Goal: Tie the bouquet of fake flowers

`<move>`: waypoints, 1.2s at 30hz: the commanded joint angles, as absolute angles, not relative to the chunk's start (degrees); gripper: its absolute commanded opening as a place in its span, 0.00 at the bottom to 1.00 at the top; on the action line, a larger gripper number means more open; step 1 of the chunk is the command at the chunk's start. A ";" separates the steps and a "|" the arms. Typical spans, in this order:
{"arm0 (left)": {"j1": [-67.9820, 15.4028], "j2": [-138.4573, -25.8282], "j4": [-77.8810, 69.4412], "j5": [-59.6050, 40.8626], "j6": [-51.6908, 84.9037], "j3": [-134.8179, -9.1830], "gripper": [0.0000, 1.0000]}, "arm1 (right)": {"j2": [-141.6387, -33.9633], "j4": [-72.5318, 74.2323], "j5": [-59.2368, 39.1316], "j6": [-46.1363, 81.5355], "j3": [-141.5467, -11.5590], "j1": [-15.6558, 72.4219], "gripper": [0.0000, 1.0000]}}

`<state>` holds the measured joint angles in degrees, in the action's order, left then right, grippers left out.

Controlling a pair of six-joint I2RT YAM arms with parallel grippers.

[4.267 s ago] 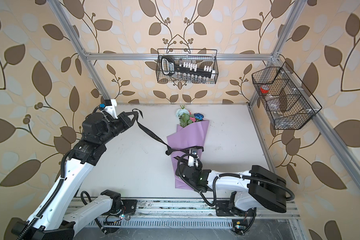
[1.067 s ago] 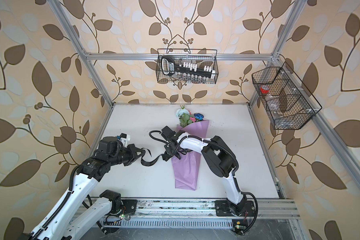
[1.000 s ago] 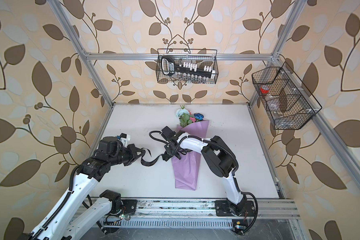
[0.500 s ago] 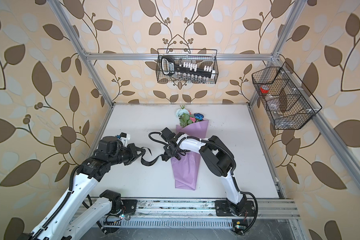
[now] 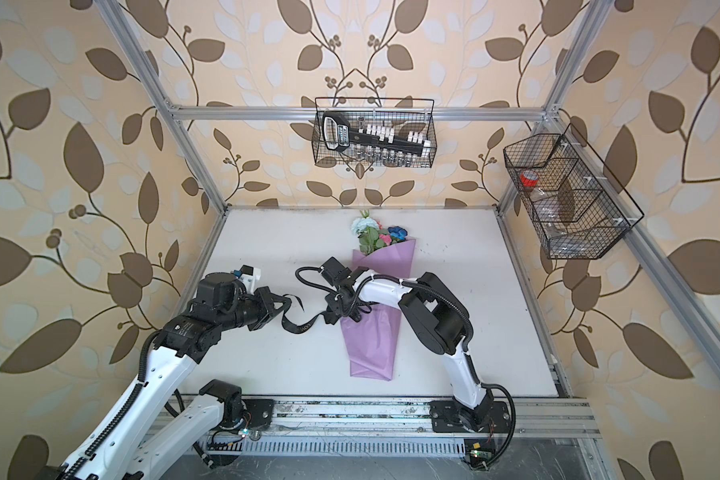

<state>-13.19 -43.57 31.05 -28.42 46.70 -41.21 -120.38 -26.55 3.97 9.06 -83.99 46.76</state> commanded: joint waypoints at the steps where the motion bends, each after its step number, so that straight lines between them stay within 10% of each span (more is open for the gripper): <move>1: -13.71 -43.09 29.36 -29.79 46.59 -40.69 0.00 | -118.21 -28.92 3.07 8.71 -84.14 46.67 0.22; 36: -13.71 -43.15 29.36 -29.53 46.85 -40.08 0.00 | -123.25 -27.60 3.52 9.23 -86.75 46.95 0.38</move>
